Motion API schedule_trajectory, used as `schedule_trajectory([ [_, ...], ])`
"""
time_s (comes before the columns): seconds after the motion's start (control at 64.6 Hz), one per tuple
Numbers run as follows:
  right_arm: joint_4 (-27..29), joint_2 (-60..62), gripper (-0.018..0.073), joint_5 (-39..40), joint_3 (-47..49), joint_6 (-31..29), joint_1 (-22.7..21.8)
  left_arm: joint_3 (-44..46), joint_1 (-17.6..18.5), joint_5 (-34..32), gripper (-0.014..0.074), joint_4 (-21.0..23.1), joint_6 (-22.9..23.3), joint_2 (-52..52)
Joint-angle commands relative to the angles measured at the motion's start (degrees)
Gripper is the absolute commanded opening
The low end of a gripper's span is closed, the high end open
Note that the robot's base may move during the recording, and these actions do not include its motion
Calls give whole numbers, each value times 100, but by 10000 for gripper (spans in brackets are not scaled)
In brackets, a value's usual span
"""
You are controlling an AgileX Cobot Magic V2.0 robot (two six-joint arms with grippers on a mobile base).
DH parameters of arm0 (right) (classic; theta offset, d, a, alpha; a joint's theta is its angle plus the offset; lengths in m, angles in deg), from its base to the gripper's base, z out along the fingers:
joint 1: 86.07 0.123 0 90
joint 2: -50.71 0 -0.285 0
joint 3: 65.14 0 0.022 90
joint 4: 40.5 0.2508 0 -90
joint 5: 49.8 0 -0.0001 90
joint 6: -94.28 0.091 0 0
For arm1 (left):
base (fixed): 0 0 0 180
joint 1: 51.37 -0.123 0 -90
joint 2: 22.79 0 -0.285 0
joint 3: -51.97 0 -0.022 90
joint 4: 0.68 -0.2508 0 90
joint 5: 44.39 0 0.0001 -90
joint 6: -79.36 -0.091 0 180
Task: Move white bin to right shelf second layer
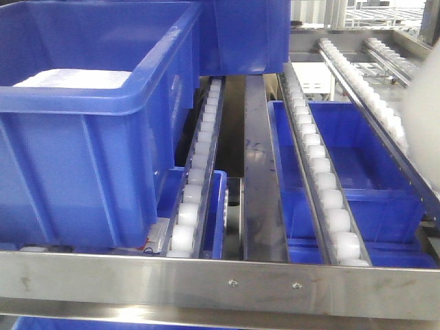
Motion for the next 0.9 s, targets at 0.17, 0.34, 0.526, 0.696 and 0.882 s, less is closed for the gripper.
schedule_trajectory([
  [0.17, 228, -1373, 48, 1437, 165, 0, -40, -211, 23, -452, 85, 36, 27, 92],
  [0.34, 679, -2179, 48, 1615, 165, 0, -40, -211, 23, -452, 85, 36, 27, 92],
  [0.526, 679, -2528, 48, 1761, 165, -5, -40, -211, 23, -452, 85, 36, 27, 92],
  [0.696, 654, -2528, 48, 1845, 165, -24, -40, -211, 23, -452, 85, 36, 27, 92],
  [0.882, 386, -2528, 48, 1852, 165, -23, -46, -211, 23, -452, 85, 36, 27, 92],
])
